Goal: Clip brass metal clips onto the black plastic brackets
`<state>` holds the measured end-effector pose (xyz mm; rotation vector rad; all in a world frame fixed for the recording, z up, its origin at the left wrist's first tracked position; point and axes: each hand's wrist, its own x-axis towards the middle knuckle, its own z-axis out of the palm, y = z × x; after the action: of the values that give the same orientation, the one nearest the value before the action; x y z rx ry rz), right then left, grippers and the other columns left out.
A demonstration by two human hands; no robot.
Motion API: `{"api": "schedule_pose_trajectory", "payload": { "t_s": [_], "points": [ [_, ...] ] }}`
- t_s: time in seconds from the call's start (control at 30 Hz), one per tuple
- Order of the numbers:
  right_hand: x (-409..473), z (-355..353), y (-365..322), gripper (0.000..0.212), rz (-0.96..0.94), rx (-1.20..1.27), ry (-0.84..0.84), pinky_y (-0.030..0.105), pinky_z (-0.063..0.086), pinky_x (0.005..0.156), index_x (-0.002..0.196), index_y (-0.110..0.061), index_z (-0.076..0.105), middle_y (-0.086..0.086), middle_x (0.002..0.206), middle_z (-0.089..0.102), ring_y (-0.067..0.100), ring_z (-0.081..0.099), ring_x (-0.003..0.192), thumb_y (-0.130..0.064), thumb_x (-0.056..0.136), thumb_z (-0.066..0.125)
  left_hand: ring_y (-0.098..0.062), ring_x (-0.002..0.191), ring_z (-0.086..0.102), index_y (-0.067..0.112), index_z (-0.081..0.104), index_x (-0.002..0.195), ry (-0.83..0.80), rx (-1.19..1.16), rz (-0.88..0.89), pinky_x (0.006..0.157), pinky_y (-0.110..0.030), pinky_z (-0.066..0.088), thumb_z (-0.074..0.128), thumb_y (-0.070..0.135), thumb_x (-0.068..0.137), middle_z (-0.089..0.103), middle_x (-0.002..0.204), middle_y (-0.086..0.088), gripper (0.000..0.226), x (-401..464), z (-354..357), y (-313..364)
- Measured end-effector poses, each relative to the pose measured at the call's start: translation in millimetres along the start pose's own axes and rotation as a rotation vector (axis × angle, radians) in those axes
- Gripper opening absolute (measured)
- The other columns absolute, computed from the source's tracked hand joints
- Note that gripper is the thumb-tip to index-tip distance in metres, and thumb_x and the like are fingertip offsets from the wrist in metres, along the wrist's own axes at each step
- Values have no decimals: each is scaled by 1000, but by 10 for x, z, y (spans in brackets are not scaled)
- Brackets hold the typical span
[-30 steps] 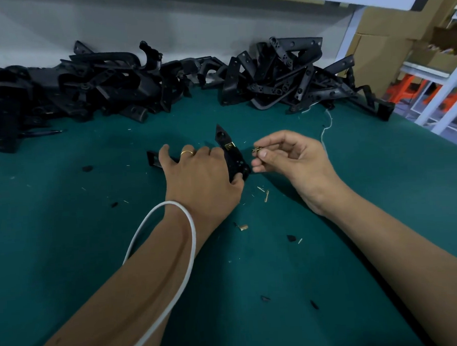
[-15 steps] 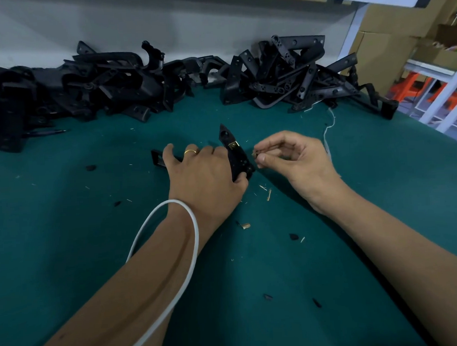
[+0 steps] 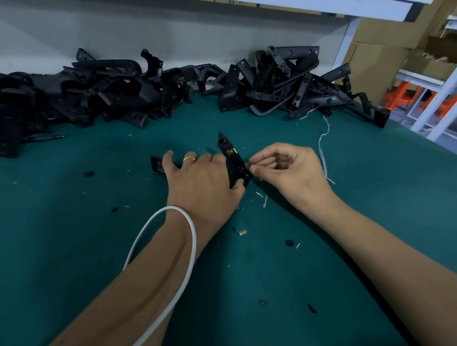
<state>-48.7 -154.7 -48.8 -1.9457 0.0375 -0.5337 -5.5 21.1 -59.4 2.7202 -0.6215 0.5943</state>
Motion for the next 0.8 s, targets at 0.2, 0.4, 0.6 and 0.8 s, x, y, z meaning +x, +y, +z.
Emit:
{"api": "schedule_pose_trajectory", "payload": {
  "t_s": [0.2, 0.4, 0.6, 0.8],
  "points": [
    [-15, -18, -77, 20, -55, -249, 34, 11, 52, 72, 82, -29, 81, -14, 77, 76, 2, 71, 74, -8, 82, 83, -28, 107, 62, 21, 65, 98, -12, 8, 2, 114, -62, 24, 57, 65, 86, 69, 96, 2, 47, 2, -9, -4],
    [-43, 49, -162, 17, -151, -437, 49, 5, 49, 72, 86, -24, 82, -19, 78, 75, -3, 69, 76, -7, 84, 81, -26, 110, 60, 21, 63, 102, -34, 5, 7, 116, -60, 22, 56, 63, 89, 67, 98, 3, 45, -7, -11, -5],
    [-18, 132, -198, 22, -23, -399, 62, 6, 46, 67, 97, -24, 77, -20, 76, 76, -4, 67, 70, -9, 82, 83, -25, 106, 60, 23, 55, 96, -24, -72, 39, 115, -53, 17, 64, 57, 89, 65, 96, 5, 36, 28, 35, -38],
    [-14, 298, -246, 15, 45, -406, 45, 14, 46, 58, 86, -21, 77, -8, 68, 72, 6, 64, 63, -6, 83, 75, -28, 111, 58, 25, 45, 90, -81, -106, 55, 114, -54, 17, 66, 49, 89, 61, 96, 4, 32, 25, -20, -69]
  ]
}}
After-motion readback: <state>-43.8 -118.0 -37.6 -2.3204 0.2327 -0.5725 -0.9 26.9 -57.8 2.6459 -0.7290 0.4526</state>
